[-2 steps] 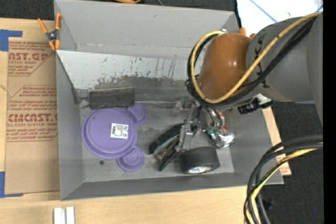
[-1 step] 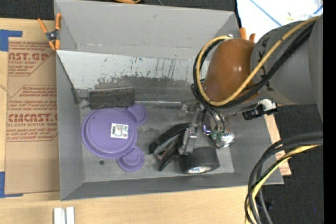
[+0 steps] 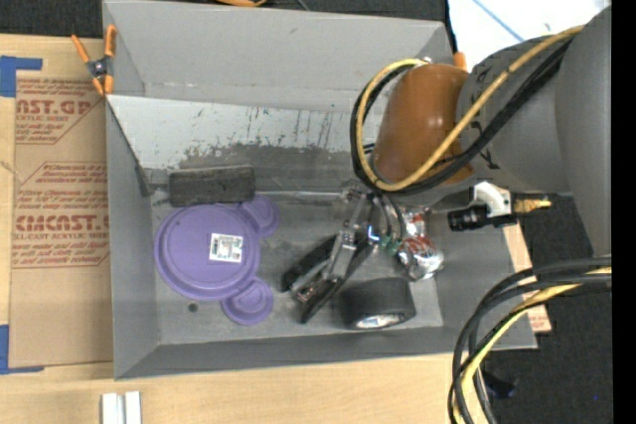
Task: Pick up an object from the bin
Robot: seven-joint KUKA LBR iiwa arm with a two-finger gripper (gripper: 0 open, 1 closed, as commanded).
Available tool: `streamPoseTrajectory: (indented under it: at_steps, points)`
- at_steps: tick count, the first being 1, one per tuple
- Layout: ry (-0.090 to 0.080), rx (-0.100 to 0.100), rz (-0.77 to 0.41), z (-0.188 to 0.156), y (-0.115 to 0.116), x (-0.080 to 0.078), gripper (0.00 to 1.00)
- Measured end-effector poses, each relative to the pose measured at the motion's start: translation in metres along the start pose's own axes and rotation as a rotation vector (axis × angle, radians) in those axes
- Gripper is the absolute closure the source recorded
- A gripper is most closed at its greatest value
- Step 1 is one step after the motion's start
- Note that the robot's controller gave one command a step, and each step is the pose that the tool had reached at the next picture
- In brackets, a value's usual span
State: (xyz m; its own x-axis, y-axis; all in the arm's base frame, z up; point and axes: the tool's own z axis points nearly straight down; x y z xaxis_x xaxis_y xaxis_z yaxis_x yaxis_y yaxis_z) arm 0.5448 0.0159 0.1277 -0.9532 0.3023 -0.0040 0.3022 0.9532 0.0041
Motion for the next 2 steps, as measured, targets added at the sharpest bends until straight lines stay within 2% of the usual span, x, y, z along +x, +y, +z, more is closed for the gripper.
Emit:
streamPoseTrajectory:
  at_steps: [1, 2]
  points:
    - [0.002, 0.002, -0.054, 0.0536, 0.0290, 0.0166, 1.00]
    - [0.000, 0.001, -0.053, 0.0535, 0.0291, 0.0168, 1.00]
